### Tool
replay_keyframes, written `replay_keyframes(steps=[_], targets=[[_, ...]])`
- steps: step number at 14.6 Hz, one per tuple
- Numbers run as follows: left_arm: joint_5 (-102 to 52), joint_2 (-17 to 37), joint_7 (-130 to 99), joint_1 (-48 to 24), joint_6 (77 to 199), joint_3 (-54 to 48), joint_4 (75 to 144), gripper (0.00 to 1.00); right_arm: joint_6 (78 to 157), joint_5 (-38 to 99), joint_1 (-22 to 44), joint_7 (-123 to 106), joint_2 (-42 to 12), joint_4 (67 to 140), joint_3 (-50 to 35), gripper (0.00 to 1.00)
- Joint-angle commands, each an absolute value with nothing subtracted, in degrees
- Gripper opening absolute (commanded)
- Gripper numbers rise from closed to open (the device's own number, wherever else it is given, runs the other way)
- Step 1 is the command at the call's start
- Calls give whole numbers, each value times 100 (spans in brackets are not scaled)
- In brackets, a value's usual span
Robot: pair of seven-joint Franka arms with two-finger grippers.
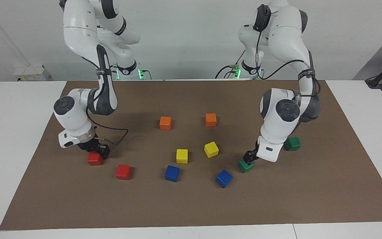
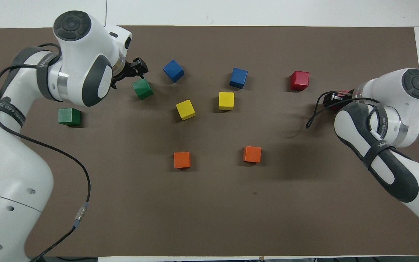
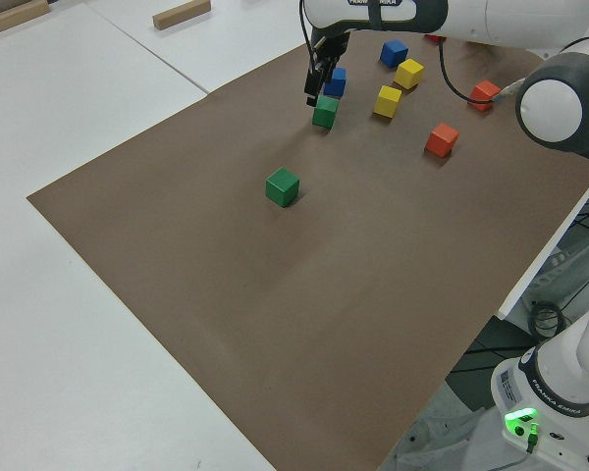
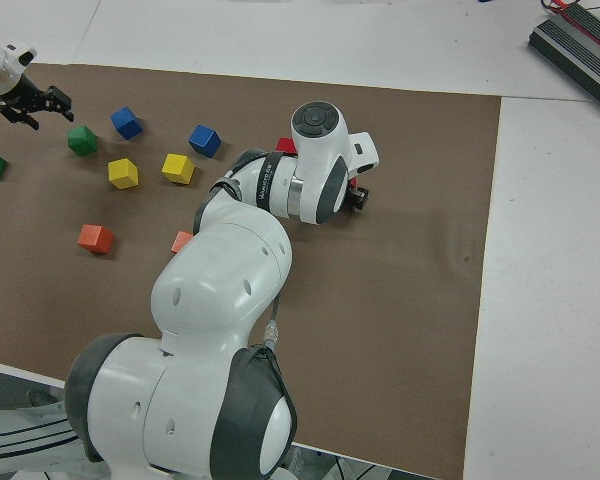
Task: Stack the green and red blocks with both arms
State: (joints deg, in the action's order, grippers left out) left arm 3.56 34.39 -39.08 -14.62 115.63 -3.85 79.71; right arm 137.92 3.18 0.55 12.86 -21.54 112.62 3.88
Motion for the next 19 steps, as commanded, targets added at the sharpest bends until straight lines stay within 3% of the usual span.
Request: replay_keyframes(steps=[1, 5, 11, 12, 13, 14, 15, 19], targets=[[422, 3516, -4727, -1538, 12039, -264, 8041, 100, 13055, 273, 290, 1695, -2083, 10778, 360, 100], [536, 3428, -4728, -1547, 12559, -264, 8524, 100, 12385, 185, 799, 2248, -2451, 9635, 360, 100], [545, 3507, -4755, -1652, 12682, -264, 8569, 100, 12392, 150, 870, 2487, -2899, 9176, 343, 100], [545, 3507, -4755, -1661, 12804, -264, 8665, 95, 12575, 149, 948, 2496, -2979, 9176, 351, 100], [545, 3481, -4772, -1670, 12954, -264, 8805, 81, 12603, 176, 1115, 2522, -3066, 9150, 369, 100], [545, 3463, -4781, -1670, 12972, -264, 8850, 58, 12543, 167, 1160, 2601, -3163, 8958, 378, 100], [545, 3454, -4773, -1661, 12912, -255, 8833, 1, 12403, 19, 1160, 2671, -3329, 8643, 369, 100], [833, 3367, -4101, -1495, 11764, -202, 8394, 0, 12172, -351, 1099, 2681, -3612, 8147, 352, 100]])
